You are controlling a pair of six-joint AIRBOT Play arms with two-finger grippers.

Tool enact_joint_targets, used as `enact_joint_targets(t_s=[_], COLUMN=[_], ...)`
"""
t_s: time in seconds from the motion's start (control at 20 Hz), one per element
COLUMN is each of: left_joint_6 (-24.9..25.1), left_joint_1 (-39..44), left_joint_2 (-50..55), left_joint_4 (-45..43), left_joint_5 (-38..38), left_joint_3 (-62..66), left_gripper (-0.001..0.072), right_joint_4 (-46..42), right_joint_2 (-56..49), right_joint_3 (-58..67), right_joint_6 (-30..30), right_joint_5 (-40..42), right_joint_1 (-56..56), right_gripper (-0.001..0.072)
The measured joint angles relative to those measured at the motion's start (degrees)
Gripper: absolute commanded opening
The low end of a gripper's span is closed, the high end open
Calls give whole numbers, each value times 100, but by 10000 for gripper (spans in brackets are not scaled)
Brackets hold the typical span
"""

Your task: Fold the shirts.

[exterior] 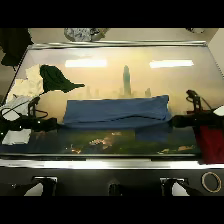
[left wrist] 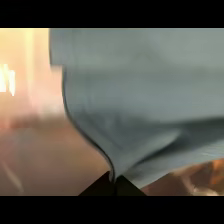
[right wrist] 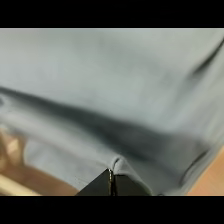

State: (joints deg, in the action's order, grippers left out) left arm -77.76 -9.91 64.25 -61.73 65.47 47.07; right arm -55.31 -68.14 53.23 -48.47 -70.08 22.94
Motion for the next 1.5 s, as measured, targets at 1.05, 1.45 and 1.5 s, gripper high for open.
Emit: enact_joint_targets(t_s=[1.05, 1.45, 1.5], left_joint_6=[-590, -625, -627], left_joint_1=[-195, 96, 223], left_joint_2=[3567, 2124, 1980], left_joint_4=[20, 26, 24], left_joint_5=[671, 811, 809], left_joint_3=[4083, 4301, 4308], left_gripper=[615, 615, 614], right_joint_4=[11, -251, -59], right_joint_2=[-2900, -3792, -3888], right_joint_3=[3176, 3357, 3368], right_joint_6=[-223, -317, -330], right_joint_5=[498, -1088, -1141], right_joint_1=[-404, 396, 407], right_gripper=[713, 720, 720])
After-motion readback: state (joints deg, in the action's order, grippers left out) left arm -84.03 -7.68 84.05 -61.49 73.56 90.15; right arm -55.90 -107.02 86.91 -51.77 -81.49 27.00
